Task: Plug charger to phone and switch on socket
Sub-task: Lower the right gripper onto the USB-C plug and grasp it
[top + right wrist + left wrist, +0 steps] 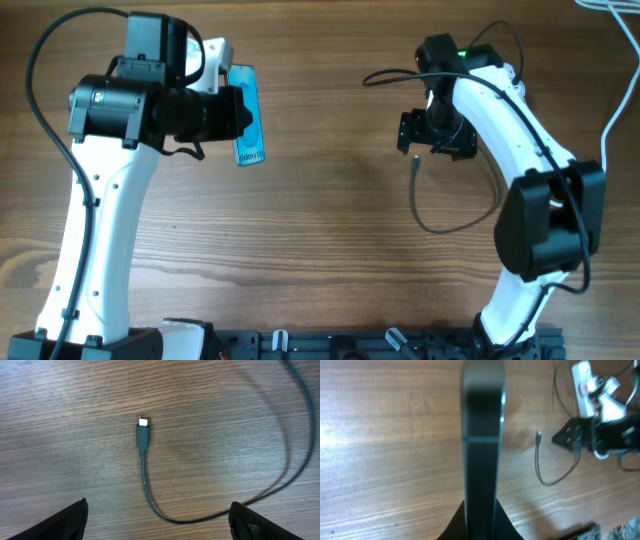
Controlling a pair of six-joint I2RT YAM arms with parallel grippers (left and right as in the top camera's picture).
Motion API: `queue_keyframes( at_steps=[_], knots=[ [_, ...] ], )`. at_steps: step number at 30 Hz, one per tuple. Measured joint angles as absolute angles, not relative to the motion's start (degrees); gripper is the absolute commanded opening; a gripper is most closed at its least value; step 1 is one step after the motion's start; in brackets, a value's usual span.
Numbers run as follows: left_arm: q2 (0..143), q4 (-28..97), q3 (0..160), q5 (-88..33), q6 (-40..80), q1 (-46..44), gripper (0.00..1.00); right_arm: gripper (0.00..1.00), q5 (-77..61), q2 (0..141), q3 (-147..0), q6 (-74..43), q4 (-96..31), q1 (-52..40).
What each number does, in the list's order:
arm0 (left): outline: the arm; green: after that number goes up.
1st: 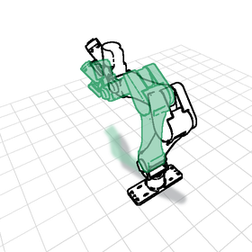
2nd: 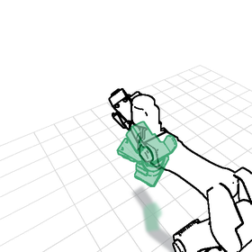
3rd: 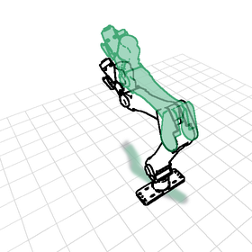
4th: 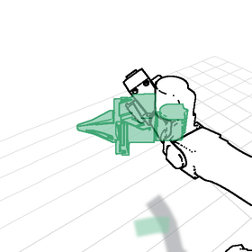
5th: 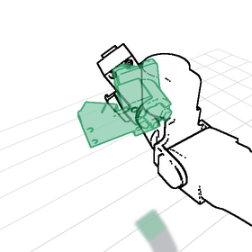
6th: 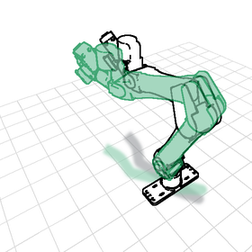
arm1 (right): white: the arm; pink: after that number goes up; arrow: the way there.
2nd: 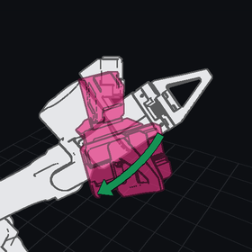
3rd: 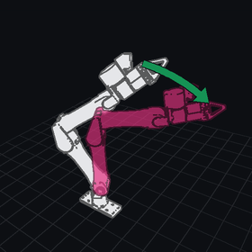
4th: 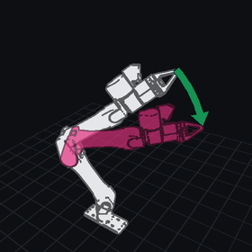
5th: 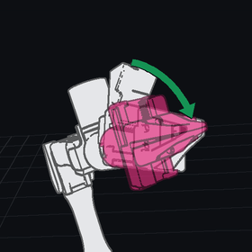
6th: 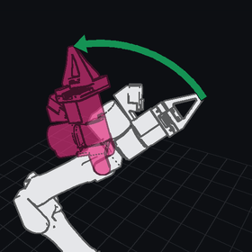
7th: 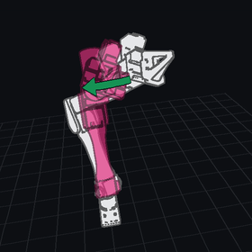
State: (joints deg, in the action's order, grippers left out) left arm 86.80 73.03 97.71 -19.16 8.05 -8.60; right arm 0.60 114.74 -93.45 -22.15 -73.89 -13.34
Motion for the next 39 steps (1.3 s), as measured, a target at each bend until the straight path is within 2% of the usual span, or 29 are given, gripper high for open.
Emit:
queue_keyframes(
  at_steps=[4, 11, 18, 33, 39],
  knots=[
    [87.1, 70.2, 97.7, -18.8, 10.8, -8.6, 0.04, 0.89, -0.9, 116.7, -93.4, -22.2, -72.4, -13.3],
    [93.0, 68.6, 97.7, -21.5, 12.9, -8.6, 0.04, 0.80, -3.8, 116.8, -93.4, -21.7, -71.0, -13.3],
    [101.9, 65.0, 97.7, -28.5, 13.5, -8.6, 0.04, 0.80, -4.7, 116.8, -93.4, -21.5, -72.8, -13.3],
    [107.2, 62.3, 97.7, -43.8, 13.7, -8.6, 0.04, 0.79, -4.7, 116.8, -93.4, -21.3, -70.3, -13.3],
    [107.2, 62.3, 97.7, -45.3, 13.7, -6.8, 0.04, 0.55, -4.7, 116.8, -89.6, -20.2, -67.1, -13.6]
  ],
)
